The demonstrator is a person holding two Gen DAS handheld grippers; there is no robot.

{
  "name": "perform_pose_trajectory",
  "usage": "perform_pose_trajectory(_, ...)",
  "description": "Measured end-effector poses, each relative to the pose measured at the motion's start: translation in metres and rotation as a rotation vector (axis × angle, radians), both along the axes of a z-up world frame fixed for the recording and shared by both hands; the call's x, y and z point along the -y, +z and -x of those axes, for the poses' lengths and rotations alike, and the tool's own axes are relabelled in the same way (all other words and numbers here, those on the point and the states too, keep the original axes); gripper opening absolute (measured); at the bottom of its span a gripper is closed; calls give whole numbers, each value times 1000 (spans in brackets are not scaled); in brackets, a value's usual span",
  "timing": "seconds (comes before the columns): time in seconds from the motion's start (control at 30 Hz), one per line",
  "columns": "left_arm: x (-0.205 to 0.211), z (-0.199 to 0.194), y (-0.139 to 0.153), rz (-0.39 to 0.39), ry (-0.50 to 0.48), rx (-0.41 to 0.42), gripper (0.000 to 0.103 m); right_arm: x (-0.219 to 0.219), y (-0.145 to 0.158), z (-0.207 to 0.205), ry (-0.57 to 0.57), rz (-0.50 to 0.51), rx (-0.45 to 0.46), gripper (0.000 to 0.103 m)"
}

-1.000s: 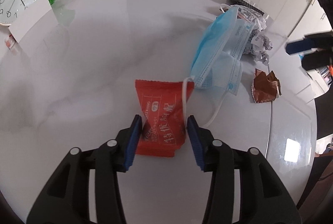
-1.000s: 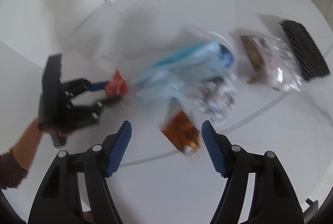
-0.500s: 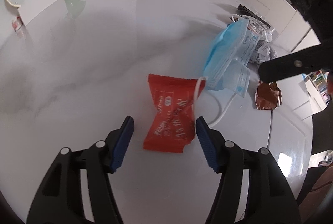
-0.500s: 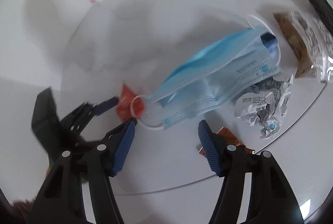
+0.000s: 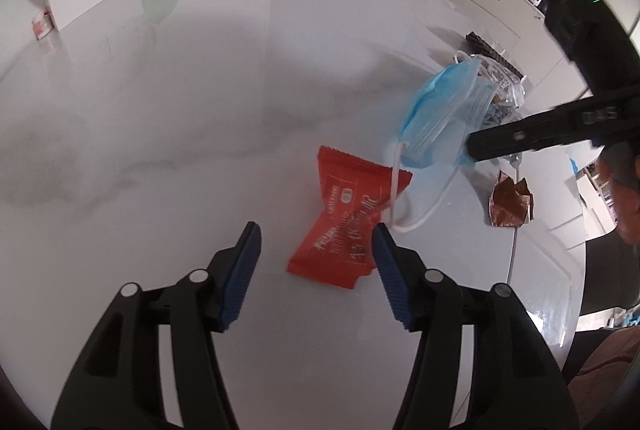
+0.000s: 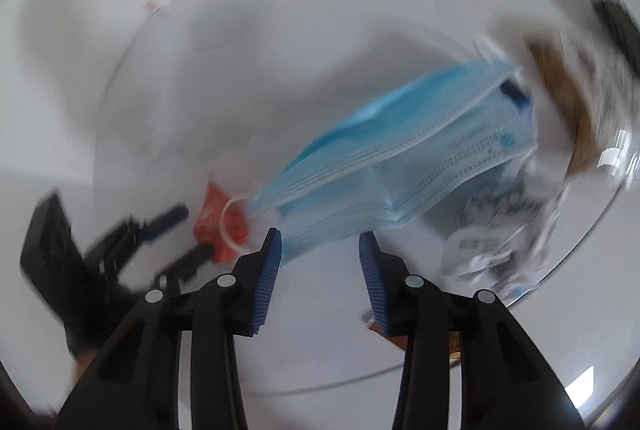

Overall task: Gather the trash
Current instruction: 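Grasp the red candy wrapper with the left tool while the right tool grasps the blue face mask, then carry the wrapper and mask to the wastebasket and open both tools to drop them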

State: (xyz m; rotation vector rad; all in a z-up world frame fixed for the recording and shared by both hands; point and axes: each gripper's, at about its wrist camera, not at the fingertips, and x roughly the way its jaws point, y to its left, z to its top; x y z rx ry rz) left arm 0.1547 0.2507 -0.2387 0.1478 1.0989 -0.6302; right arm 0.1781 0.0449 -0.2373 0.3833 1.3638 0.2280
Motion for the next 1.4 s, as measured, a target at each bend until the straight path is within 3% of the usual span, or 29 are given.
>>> perform_pose_trajectory(0.07,1,-1,2,-2,-11,8,61,-4,16,0,114,46,45,55)
perform_pose_trajectory(0.13,3,-2,2,-14,-27,14,62,-11,30,-2,289,164,102,61)
perform_pose_trajectory(0.3,14,-3,-3,-36,-78,20,63,-35,32,-11,721,375,186,76)
perform_pose_trajectory(0.4,21,-3,-8,-59,-114,26,63,-59,13,-12,1000,499,217,76)
perform_pose_trajectory(0.5,25,-4,-13,-78,-147,25,63,-75,-8,-10,1206,550,206,76)
perform_pose_trajectory(0.6,24,-5,-13,-75,-152,27,62,-84,-24,-17,1295,563,189,75)
perform_pose_trajectory(0.63,25,-6,-13,-73,-152,24,60,-85,-27,-20,1300,556,183,73)
perform_pose_trajectory(0.73,26,-8,-13,-72,-155,18,57,-88,-29,-32,1294,528,154,40)
perform_pose_trajectory(0.77,27,-10,-13,-73,-154,20,57,-88,-28,-36,1281,525,154,21)
perform_pose_trajectory(0.8,28,-11,-13,-65,-150,26,57,-87,-26,-42,1261,517,146,15)
perform_pose_trajectory(0.87,28,-13,-13,-58,-140,21,57,-86,-18,-52,1208,500,154,10)
perform_pose_trajectory(1.2,43,-22,-14,-77,-114,41,57,-38,57,-71,761,364,268,8)
perform_pose_trajectory(1.27,47,-25,-16,-96,-101,59,42,-24,69,-65,689,325,283,8)
perform_pose_trajectory(1.4,48,-26,-16,-75,-53,31,35,15,98,-41,519,232,321,8)
